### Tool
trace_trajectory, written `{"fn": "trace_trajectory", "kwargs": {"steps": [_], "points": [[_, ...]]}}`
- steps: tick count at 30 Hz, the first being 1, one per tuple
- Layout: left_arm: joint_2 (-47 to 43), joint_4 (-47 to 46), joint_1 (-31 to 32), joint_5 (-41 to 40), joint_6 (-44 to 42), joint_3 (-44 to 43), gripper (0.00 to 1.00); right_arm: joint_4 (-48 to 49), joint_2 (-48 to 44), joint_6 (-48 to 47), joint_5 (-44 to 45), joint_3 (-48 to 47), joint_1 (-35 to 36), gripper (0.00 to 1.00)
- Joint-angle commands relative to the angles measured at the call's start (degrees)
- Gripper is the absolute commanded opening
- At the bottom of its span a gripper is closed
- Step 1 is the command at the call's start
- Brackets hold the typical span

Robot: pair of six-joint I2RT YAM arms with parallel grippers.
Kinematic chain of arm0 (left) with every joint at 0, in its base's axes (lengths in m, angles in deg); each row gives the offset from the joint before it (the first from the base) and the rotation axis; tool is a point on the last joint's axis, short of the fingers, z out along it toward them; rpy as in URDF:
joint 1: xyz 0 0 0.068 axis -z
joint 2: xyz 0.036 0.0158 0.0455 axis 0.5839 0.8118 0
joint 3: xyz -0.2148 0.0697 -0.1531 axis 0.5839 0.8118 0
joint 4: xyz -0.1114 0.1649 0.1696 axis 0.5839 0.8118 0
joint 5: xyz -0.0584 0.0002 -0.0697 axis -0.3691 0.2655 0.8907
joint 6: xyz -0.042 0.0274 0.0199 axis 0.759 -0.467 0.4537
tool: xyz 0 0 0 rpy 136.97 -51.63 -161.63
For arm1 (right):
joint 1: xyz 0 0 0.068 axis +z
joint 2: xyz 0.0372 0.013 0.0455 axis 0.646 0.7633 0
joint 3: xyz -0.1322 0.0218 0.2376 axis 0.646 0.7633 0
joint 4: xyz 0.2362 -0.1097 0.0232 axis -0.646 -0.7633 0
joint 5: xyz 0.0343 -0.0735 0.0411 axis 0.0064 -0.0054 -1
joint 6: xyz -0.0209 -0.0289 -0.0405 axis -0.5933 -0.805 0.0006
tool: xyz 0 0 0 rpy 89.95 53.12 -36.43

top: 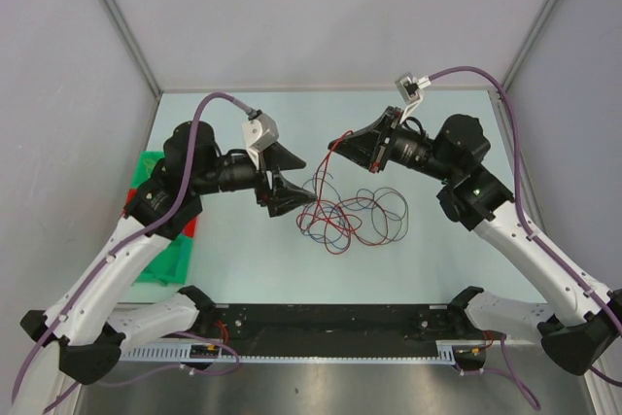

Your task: Untangle the cables

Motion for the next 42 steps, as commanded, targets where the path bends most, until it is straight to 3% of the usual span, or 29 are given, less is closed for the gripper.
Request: {"fn": "trace_trajectory", "kwargs": {"steps": [1, 8, 26, 27, 28, 30, 31, 33, 34, 36, 37, 42], "points": [[-2.4, 0.3, -0.1, 3.8, -0.4, -1.8, 0.87, 2.2, 0.5, -0.3, -0.3, -2.5, -0.1, 0.00], [-3.7, -0.5, -0.1, 5.6, 1.4, -0.4, 0.95, 3.6, 1.3, -0.3, -0.5, -2.5, 0.4, 0.00], [0.2, -9.8, 2.8, -1.7, 3.8, 3.3, 0.97, 5.5, 0.7, 1.1, 0.4, -2.5, 4.1, 0.00], [0.2, -9.9, 3.1, -2.5, 3.8, 3.4, 0.94, 5.5, 0.5, 1.2, 0.3, -2.5, 4.2, 0.00], [0.3, -9.8, 3.0, -2.9, 3.4, 3.4, 0.84, 5.6, 0.6, 1.2, 0.3, -2.5, 4.2, 0.00], [0.3, -9.3, 3.1, -4.1, 3.1, 3.5, 0.74, 5.7, 0.4, 1.3, 0.2, -2.5, 4.2, 0.00], [0.3, -9.1, 3.1, -4.5, 3.0, 3.4, 0.60, 5.8, 0.4, 1.3, 0.1, -2.5, 4.2, 0.00], [0.3, -8.5, 3.0, -5.1, 2.7, 3.5, 0.44, 5.9, 0.2, 1.3, 0.0, -2.5, 4.2, 0.00], [0.2, -8.4, 3.0, -5.5, 2.6, 3.6, 0.28, 6.0, 0.2, 1.5, -0.1, -2.5, 4.2, 0.00], [-0.2, -8.6, 3.1, -6.1, 2.7, 4.0, 0.16, 6.0, 0.2, 1.5, -0.2, -2.5, 4.2, 0.00], [-0.3, -8.7, 3.1, -6.7, 2.7, 4.1, 0.01, 6.0, 0.1, 1.5, -0.2, -2.5, 4.2, 0.00], [-1.0, -9.2, 3.1, -7.3, 3.2, 4.9, 0.00, 6.4, 0.0, 1.8, -0.4, -2.5, 4.1, 0.00]]}}
